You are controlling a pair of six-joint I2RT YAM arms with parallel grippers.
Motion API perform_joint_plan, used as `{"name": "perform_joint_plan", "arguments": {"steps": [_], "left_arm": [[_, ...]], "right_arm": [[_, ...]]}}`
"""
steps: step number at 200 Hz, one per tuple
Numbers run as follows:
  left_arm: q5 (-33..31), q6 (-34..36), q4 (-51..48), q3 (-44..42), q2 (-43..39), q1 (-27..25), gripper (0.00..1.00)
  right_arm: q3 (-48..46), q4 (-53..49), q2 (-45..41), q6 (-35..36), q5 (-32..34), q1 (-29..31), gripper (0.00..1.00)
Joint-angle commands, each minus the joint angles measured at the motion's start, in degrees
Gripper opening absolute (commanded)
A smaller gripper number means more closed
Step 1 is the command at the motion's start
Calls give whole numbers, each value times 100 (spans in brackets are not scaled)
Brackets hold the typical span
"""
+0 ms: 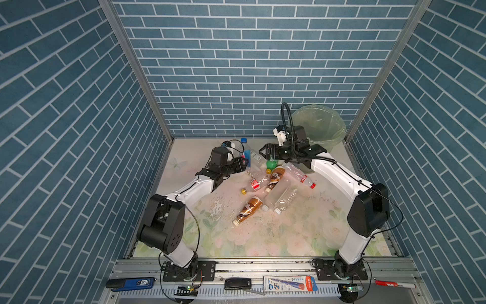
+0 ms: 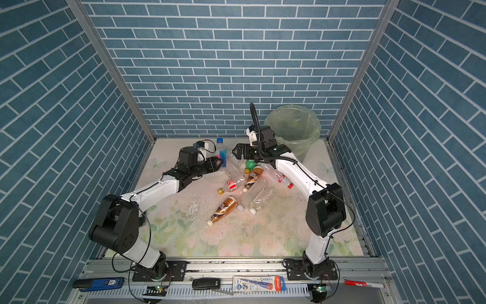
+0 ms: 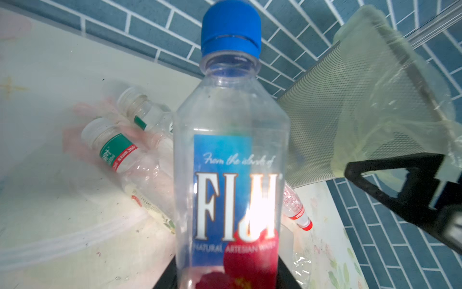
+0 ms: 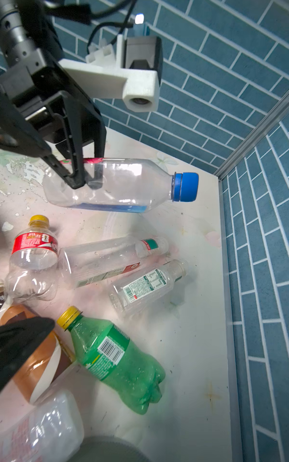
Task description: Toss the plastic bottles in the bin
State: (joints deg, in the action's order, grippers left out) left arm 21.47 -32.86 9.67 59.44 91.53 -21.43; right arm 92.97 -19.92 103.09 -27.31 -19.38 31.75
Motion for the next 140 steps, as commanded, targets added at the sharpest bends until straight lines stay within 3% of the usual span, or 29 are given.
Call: {"name": "perform_joint_plan", "arguments": {"steps": [1,86,140], "left_arm": [[208,-52,400,250,-22,-150,47],[261,-290,782,458,405,-596,47],[240,-283,766,534,397,-731,48]], "right_arm": [[368,275,153,-452,-301,-23,99],[623,345,465,-731,-374,16,93],[688,422,615,-923,-374,24,79]]}}
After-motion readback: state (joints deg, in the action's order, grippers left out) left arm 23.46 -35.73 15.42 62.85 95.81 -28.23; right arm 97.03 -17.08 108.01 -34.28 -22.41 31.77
